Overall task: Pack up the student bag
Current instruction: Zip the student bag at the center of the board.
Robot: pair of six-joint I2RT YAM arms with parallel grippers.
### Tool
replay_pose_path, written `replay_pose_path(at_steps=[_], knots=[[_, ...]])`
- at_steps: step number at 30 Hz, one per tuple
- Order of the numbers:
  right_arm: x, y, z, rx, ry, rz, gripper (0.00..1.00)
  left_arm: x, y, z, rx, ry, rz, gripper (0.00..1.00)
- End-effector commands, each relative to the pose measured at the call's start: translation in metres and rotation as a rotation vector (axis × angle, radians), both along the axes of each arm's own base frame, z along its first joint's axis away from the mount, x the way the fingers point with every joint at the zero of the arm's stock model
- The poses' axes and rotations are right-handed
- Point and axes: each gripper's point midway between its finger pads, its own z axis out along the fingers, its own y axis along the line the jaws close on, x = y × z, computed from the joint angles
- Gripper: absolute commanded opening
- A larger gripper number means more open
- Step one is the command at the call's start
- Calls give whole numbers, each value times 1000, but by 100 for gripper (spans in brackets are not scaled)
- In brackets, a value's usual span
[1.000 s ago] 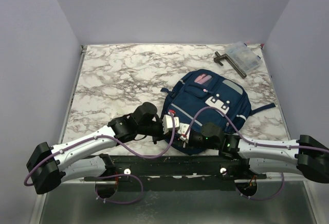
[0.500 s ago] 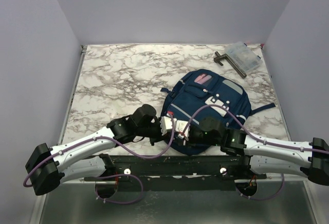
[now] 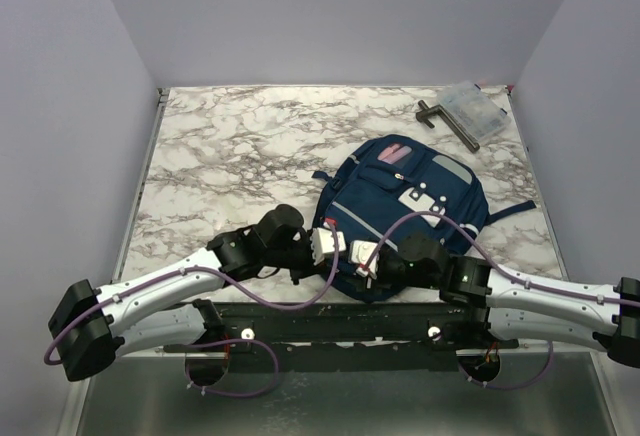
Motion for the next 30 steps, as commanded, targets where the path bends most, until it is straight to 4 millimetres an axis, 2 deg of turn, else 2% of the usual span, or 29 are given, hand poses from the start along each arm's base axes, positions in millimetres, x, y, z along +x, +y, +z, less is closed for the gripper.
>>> replay_pose_path(at_steps=[1, 8, 12, 14, 15, 17, 19, 21, 26, 27, 30], knots=[[1, -11, -2, 34, -5, -50, 64, 3, -2, 11, -47, -44, 3, 0], [-6, -8, -33, -122, 10, 29, 63, 3, -3, 13, -55, -40, 7, 0], [0, 2, -36, -125, -15, 36, 56, 3, -5, 15, -67, -39, 5, 0], [6, 1, -39, -163, -32, 13, 44, 4, -5, 14, -61, -39, 6, 0], [10, -3, -42, -201, -41, 2, 31, 5, -5, 13, -54, -41, 10, 0], [11, -16, -51, -302, -39, -3, 13, 12, -1, 7, -19, -53, 37, 0], [10, -35, -56, -404, -39, -5, 0, 30, 11, -4, 48, -87, 109, 0], [5, -55, -60, -489, -41, 10, 0, 48, 24, -10, 79, -83, 187, 0], [-3, -116, -70, -709, -44, 3, 0, 89, 42, -3, 63, -54, 339, 0], [-4, -124, -69, -715, -55, 0, 0, 99, 43, 0, 66, -58, 357, 0], [-2, -128, -54, -632, -114, -10, 0, 124, 40, 2, 61, -43, 370, 0]])
